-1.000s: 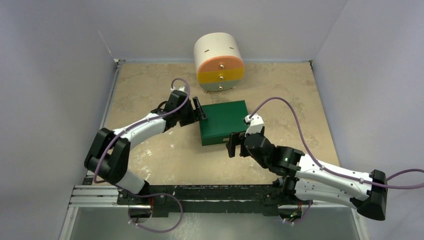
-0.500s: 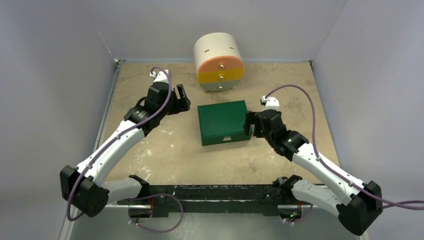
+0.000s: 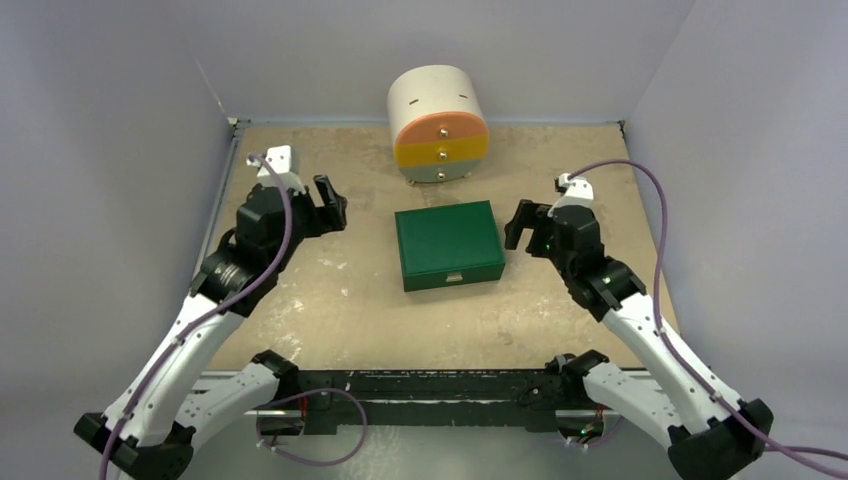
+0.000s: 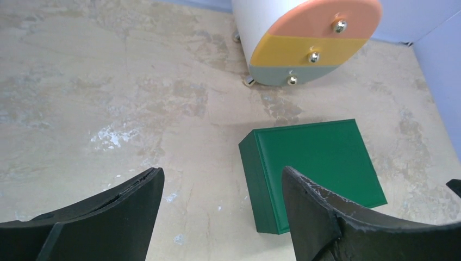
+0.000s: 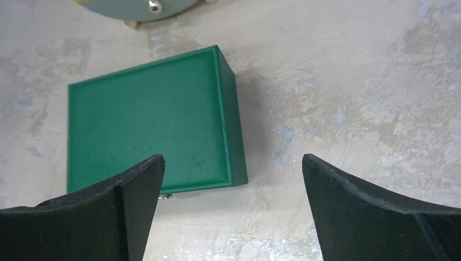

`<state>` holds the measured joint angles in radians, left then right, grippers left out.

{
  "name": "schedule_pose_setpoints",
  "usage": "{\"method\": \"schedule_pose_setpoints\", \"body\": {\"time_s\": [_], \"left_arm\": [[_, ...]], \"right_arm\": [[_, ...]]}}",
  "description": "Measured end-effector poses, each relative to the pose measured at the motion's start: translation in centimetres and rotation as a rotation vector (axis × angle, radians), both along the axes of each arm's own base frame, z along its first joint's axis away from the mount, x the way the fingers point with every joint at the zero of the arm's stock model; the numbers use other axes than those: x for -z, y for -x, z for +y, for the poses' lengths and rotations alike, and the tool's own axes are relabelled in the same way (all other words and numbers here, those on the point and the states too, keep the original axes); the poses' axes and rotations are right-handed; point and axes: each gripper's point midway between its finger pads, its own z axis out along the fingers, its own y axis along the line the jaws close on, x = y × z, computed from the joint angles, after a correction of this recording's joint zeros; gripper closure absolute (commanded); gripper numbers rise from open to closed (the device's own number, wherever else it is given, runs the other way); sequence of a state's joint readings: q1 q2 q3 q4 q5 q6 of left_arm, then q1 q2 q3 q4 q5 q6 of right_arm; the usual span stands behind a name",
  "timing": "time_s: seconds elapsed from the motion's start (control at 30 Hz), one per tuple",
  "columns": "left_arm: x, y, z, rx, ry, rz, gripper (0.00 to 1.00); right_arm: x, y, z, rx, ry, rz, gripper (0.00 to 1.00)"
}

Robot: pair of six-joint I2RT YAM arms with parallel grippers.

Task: Organize the mixed jewelry

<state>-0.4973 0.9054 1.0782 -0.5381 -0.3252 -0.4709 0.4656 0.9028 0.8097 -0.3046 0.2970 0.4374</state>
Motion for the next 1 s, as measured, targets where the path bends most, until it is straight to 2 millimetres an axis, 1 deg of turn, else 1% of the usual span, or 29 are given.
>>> {"method": "schedule_pose_setpoints", "body": {"time_s": [0.17, 0.27, 0.33, 0.47, 0.63, 0.83, 1.0], "left_arm": [[-2.1, 2.2, 1.4, 0.001, 0.029, -0.102, 0.19], [-2.6, 3.2, 2.1, -0.005, 0.046, -0.148, 0.19], [-2.9, 3.9, 2.6, -0.012, 0.061, -0.181, 0.19], [-2.7, 4.9, 3.3, -0.016, 0.085, -0.228, 0.19], [-2.2, 5.6, 3.6, -0.011, 0.095, -0.257, 0.19], [-2.8, 5.7, 3.5, -0.006, 0.106, -0.287, 0.19], [-2.5, 5.5, 3.3, 0.002, 0.101, -0.276, 0.19]], "right_arm": [[-3.9, 1.1, -0.8, 0.003, -0.051, -0.131, 0.01], [-6.1, 1.8, -1.4, 0.016, -0.086, -0.212, 0.01], [-7.0, 2.4, -1.8, 0.019, -0.103, -0.253, 0.01], [-7.9, 3.6, -2.1, -0.001, -0.117, -0.306, 0.01], [-8.7, 4.6, -2.0, -0.043, -0.130, -0.346, 0.01], [-9.1, 5.8, -2.5, -0.058, -0.140, -0.403, 0.01], [-9.1, 5.9, -1.9, -0.105, -0.127, -0.405, 0.01]]}}
